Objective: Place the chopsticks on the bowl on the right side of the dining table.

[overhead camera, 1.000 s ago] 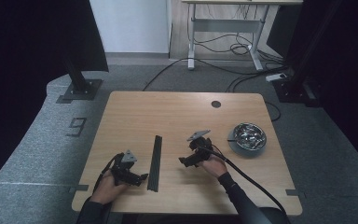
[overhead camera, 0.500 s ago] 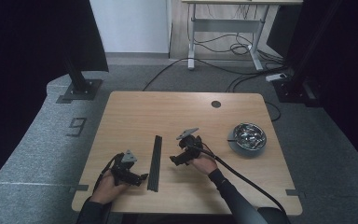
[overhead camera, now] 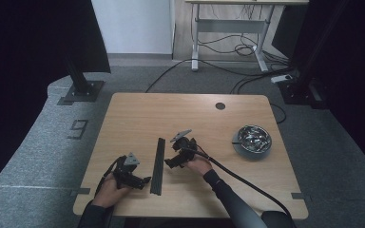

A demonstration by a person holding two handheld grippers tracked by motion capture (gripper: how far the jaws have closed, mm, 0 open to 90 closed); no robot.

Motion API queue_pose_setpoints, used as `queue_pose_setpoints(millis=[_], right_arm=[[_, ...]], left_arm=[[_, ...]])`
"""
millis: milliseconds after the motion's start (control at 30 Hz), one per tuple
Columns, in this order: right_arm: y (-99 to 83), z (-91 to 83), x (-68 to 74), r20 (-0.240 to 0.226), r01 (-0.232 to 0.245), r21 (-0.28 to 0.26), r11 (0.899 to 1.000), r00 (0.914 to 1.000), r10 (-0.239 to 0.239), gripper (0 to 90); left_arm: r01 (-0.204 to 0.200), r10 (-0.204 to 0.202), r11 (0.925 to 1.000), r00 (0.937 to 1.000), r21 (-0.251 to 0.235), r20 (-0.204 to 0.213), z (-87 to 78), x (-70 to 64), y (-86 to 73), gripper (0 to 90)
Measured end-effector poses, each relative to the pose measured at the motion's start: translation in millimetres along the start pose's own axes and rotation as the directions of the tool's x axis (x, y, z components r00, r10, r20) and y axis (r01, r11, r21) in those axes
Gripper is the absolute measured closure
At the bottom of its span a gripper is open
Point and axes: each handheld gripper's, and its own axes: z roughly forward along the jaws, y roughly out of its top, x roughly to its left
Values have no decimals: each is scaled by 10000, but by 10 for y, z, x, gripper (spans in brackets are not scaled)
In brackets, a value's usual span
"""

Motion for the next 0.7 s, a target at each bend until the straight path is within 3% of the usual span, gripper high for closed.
queue_pose_setpoints(millis=[200, 467, 700], right_arm=[[35, 107, 46, -61, -124, 21, 9999, 9999, 124, 0], [68, 219, 92, 224, -171, 42, 9998, 9996, 170, 5], [59, 264, 62, 311, -364, 65, 9993, 9989, 362, 15]], left_arm=[[16, -16, 10000, 10000, -10, 1, 0, -1, 0, 0], [6, -6, 10000, 10000, -1, 0, 0, 0, 0, 0], [9, -9, 10000, 10000, -3, 1, 0, -1, 0, 0]])
